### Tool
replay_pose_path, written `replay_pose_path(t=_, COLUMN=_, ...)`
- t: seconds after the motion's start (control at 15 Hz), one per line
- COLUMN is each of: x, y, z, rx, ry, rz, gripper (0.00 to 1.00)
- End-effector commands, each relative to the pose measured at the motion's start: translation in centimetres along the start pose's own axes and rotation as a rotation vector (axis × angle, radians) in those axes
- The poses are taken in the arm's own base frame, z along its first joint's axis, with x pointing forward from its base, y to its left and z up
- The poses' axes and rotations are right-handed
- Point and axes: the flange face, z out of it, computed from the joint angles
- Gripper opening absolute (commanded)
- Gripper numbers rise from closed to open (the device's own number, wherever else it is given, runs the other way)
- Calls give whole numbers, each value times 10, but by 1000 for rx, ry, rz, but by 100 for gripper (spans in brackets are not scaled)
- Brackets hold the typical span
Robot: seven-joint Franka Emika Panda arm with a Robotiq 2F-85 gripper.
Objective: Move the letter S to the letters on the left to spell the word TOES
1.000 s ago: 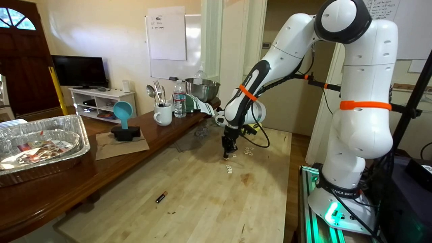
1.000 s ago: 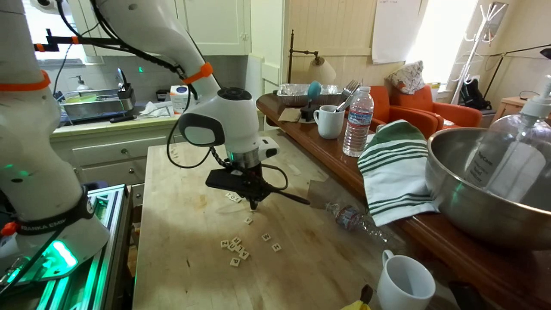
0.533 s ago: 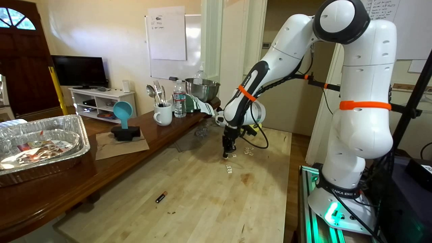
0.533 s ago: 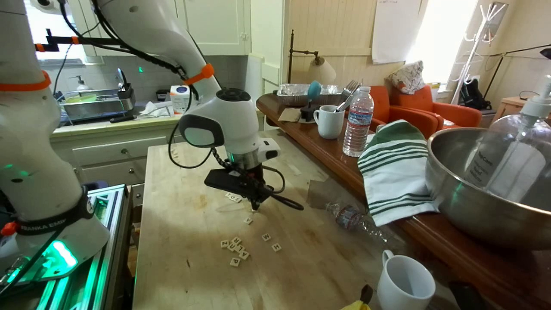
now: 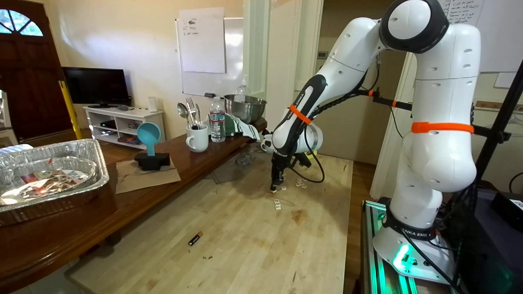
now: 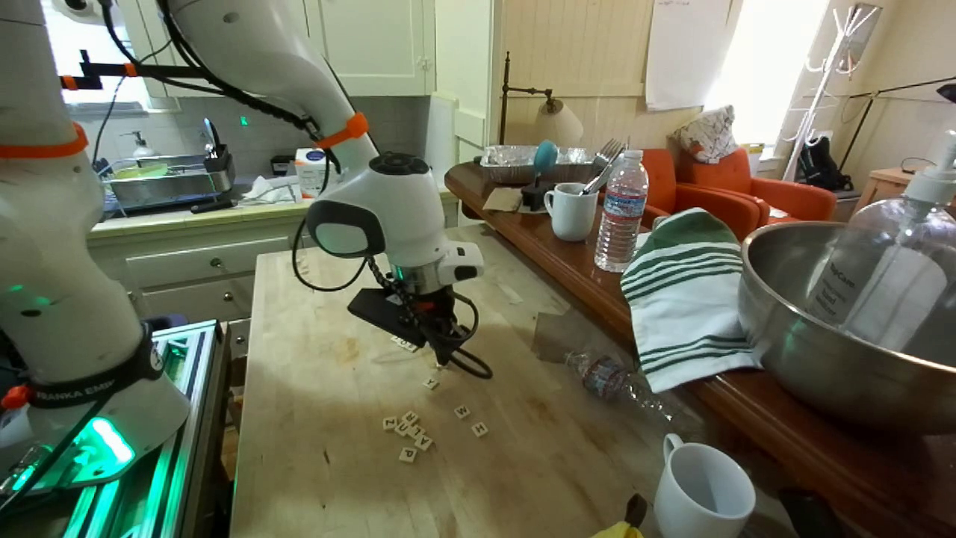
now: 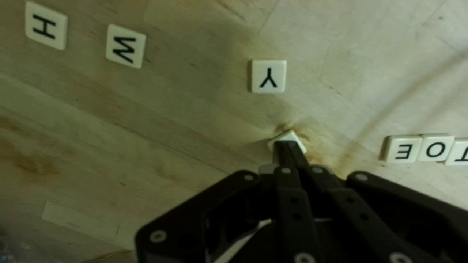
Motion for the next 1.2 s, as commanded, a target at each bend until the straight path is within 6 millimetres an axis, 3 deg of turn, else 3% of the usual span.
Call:
replay_pose_path(t=0.0, x=-16, y=-19, z=13, rx=1, ry=-53, rz=87, gripper=0)
replay_pose_path(t=1.13, x=-11, y=-53, z=6, rx=30, ry=-62, rz=347, gripper=0)
